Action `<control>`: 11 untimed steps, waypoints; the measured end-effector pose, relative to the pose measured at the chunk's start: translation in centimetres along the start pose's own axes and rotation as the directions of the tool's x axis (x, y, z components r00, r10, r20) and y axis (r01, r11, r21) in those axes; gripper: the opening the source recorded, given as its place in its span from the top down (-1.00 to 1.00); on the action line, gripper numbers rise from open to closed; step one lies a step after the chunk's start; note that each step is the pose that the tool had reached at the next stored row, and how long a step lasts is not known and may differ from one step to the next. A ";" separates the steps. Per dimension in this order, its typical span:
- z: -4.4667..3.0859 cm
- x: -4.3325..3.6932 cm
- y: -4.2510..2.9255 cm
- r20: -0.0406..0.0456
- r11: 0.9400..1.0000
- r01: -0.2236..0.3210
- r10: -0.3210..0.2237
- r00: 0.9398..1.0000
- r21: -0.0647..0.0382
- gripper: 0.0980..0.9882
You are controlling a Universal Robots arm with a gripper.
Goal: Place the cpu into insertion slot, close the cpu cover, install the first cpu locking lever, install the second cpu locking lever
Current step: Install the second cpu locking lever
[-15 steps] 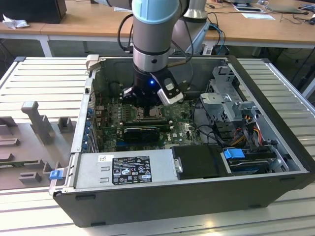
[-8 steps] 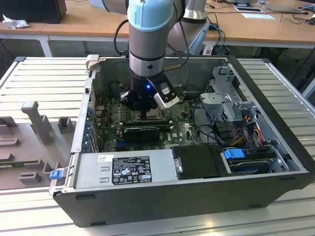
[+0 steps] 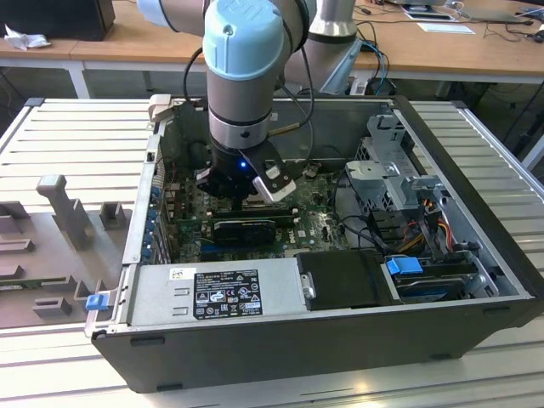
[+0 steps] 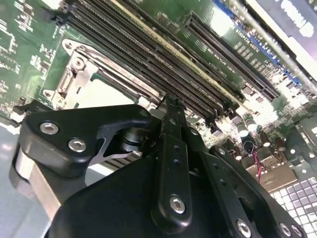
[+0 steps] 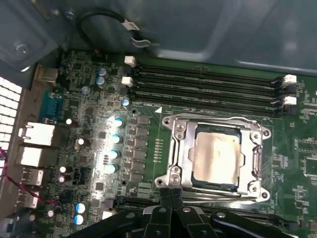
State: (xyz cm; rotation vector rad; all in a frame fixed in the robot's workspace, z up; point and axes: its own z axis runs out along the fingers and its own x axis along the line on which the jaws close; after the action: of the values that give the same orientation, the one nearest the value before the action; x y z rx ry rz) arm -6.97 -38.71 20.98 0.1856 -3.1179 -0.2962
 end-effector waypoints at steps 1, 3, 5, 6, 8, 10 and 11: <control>0.10 0.12 -0.05 0.001 1.000 0.001 -0.001 1.000 -0.008 0.98; 0.24 0.27 -0.11 0.002 1.000 0.002 -0.002 1.000 -0.023 0.98; 0.66 0.37 -0.24 0.005 0.999 0.002 -0.002 1.000 -0.038 0.98; 0.77 0.38 -0.28 0.004 0.999 0.003 -0.002 1.000 -0.040 0.98; 0.94 0.39 -0.31 0.006 0.999 0.003 -0.003 1.000 -0.050 0.98; 1.13 0.40 -0.33 0.007 0.998 0.004 -0.004 1.000 -0.059 0.98; 1.21 0.41 -0.35 0.007 0.998 0.004 -0.004 1.000 -0.061 0.98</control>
State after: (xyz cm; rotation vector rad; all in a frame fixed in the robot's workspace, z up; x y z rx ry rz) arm -7.36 -38.87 19.72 0.1906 -3.1107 -0.3928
